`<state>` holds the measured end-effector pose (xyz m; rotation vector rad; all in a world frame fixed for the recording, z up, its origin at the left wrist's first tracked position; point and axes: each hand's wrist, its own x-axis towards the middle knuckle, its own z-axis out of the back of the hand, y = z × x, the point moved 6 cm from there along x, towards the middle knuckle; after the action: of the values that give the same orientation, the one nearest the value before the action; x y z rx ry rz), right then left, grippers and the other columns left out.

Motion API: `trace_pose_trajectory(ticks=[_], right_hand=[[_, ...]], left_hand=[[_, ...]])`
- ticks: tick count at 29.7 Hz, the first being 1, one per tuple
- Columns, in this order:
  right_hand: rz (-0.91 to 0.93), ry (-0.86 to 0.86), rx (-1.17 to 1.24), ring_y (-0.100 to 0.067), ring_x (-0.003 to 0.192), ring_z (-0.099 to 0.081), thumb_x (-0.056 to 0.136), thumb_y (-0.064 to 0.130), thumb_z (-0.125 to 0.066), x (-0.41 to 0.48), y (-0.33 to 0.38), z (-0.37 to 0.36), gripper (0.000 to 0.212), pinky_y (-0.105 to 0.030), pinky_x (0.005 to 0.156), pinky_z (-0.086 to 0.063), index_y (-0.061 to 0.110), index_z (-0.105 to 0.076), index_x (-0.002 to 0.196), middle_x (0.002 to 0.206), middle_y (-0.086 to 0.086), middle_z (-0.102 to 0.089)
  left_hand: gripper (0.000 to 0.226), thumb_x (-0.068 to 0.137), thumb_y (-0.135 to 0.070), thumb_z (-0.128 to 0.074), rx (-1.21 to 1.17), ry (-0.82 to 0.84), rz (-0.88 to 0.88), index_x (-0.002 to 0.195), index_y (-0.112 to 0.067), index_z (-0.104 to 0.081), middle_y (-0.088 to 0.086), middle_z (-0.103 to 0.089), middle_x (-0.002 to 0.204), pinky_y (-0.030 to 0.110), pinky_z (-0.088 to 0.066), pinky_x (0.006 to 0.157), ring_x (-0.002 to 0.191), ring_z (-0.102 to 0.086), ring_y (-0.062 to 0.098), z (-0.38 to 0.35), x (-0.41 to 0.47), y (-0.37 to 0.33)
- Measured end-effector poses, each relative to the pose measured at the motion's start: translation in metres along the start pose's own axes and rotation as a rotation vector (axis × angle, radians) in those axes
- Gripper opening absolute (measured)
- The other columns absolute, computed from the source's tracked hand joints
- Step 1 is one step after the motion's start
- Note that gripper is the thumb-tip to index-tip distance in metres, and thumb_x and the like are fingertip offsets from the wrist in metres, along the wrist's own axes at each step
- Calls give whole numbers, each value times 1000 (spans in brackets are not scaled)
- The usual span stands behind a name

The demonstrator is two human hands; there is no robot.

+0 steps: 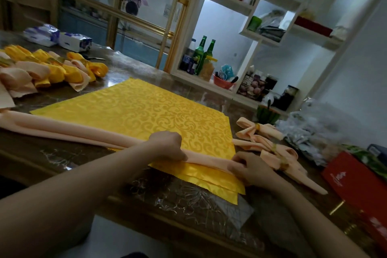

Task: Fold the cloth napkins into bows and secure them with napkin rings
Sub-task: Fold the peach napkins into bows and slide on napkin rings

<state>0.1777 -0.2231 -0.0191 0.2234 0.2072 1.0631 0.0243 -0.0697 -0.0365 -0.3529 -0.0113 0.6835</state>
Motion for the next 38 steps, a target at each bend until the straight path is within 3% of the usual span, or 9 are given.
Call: trace_pose_trajectory(ticks=[5, 9, 11, 13, 16, 21, 29, 32, 38], right_hand=[[2, 227, -187, -4, 68, -47, 91, 33, -53, -18, 32, 19, 12, -18, 63, -37, 24, -60, 88, 86, 2, -58], [15, 319, 277, -6, 66, -51, 92, 29, -53, -53, 91, 10, 10, -19, 60, -39, 24, -58, 84, 80, 4, -56], [129, 231, 389, -5, 64, -49, 92, 28, -55, -59, 123, -5, 13, -14, 57, -38, 19, -58, 83, 78, 2, -54], [324, 202, 425, -3, 63, -44, 95, 22, -53, -64, 155, -26, 21, -12, 55, -35, 3, -60, 86, 79, -3, -52], [499, 394, 284, 7, 62, -50, 97, 15, -50, -62, 170, -48, 22, -9, 63, -42, -2, -63, 91, 77, 9, -56], [350, -190, 480, 3, 74, -53, 85, 4, -63, -13, 124, -19, 11, -17, 69, -42, 10, -67, 93, 89, 4, -61], [416, -76, 308, -3, 86, -46, 82, 15, -70, 9, 120, -40, 21, -3, 74, -37, 16, -68, 103, 103, 0, -46], [421, -64, 234, -8, 89, -44, 84, 21, -68, 13, 125, -41, 22, -5, 72, -35, 17, -69, 106, 102, 0, -42], [386, -87, 169, -16, 100, -47, 88, 27, -63, 15, 131, -53, 30, -26, 86, -38, 20, -57, 117, 108, 0, -38]], left_hand=[[18, 89, -23, -56, -296, 199, 101, 101, -9, -59, 5, -51, 95, 23, -38, 58, 72, -46, 16, 1, -4, -1], [34, 98, -34, -41, -544, 288, 129, 106, -8, -61, 5, -42, 76, 22, -27, 54, 60, -31, 13, 5, -13, -3], [50, 96, -50, -37, -554, 303, 133, 92, -8, -64, 4, -39, 69, 23, -29, 56, 60, -35, 14, 4, -15, -1], [35, 93, -42, -50, -569, 270, 134, 82, -10, -58, 4, -46, 72, 26, -34, 62, 66, -43, 16, 4, -16, 3], [19, 89, -26, -57, -470, 229, 88, 80, -10, -53, 6, -48, 76, 30, -33, 62, 69, -41, 19, 3, -19, 8], [13, 85, -22, -61, -367, 230, 41, 91, -11, -62, 6, -50, 83, 30, -36, 67, 77, -43, 19, 1, -22, 9], [10, 82, -8, -66, -522, -2, 17, 88, -14, -72, -1, -61, 75, 17, -45, 57, 70, -54, 10, 27, -20, 34], [17, 87, -13, -63, -326, -102, 39, 101, -13, -72, 1, -66, 99, 20, -41, 70, 87, -55, 12, 43, -23, 60], [39, 87, -40, -61, 62, 75, 140, 112, -10, -65, 6, -61, 117, 25, -39, 75, 102, -55, 20, 41, -29, 80]])
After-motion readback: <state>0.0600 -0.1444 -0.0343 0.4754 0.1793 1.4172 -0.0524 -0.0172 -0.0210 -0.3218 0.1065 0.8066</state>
